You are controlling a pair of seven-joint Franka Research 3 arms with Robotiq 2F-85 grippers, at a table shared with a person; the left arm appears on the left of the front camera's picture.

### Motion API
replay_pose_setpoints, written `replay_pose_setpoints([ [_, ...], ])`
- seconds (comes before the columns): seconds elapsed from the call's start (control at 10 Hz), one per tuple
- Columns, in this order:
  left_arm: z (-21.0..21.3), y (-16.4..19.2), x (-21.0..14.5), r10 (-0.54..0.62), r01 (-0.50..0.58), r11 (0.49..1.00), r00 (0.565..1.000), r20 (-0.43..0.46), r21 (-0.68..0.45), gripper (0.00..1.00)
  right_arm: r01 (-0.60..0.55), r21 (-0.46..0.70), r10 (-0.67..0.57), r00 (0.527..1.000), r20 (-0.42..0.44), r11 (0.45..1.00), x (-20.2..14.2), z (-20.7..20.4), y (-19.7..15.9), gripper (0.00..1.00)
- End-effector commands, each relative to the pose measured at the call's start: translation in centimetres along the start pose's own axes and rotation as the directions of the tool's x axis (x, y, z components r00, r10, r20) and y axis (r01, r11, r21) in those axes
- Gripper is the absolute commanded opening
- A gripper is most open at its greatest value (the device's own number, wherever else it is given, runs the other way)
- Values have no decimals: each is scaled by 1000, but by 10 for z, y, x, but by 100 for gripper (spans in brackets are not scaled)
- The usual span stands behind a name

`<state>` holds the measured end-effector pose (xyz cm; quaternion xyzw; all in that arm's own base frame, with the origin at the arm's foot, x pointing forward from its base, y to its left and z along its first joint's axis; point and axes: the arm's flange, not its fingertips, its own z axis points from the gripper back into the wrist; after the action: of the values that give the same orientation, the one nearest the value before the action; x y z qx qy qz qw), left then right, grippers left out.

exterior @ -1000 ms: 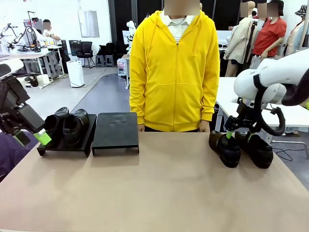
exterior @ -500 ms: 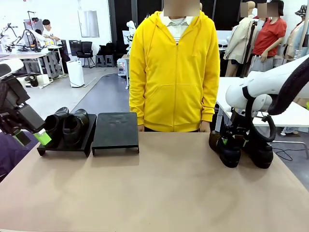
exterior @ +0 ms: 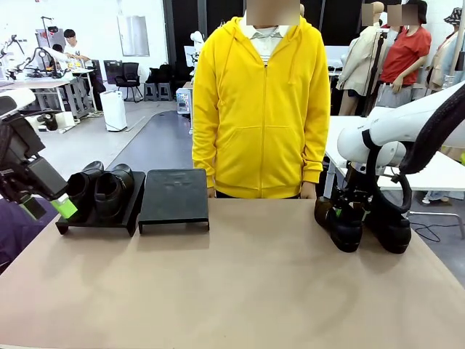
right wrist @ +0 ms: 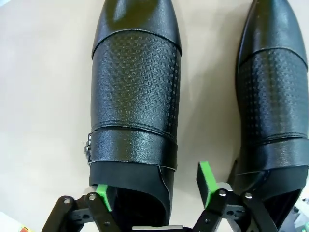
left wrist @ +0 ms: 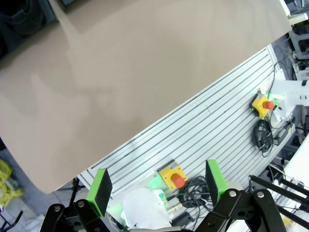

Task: Organize the shoes by placing them on the stand.
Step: Pick up one Shoe and place it in the middle of the table.

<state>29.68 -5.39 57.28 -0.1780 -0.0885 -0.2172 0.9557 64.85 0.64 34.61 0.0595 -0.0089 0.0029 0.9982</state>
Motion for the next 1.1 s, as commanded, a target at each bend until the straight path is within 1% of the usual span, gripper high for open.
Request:
replay_pose_setpoints([
  [0.0, 1, 2, 0, -15, 15, 1000, 1000, 8, -20, 100, 36, -47, -36, 999, 9, 998, 5, 3, 1, 0],
  [0.2, 1, 2, 0, -15, 15, 1000, 1000, 8, -20, 100, 38, -69, -36, 999, 33, 997, 6, 3, 1, 0],
  [0.6, 1, 2, 0, -15, 15, 1000, 1000, 8, -20, 100, 58, -88, -57, 998, 16, 994, 7, 3, 2, 0],
  [0.9, 1, 2, 0, -15, 15, 1000, 1000, 8, -20, 100, 54, -103, -51, 998, 36, 993, -3, 17, 7, 0],
  [1.0, 1, 2, 0, -15, 15, 1000, 1000, 8, -20, 100, 45, -95, -41, 998, 46, 994, -16, 34, 10, 0],
])
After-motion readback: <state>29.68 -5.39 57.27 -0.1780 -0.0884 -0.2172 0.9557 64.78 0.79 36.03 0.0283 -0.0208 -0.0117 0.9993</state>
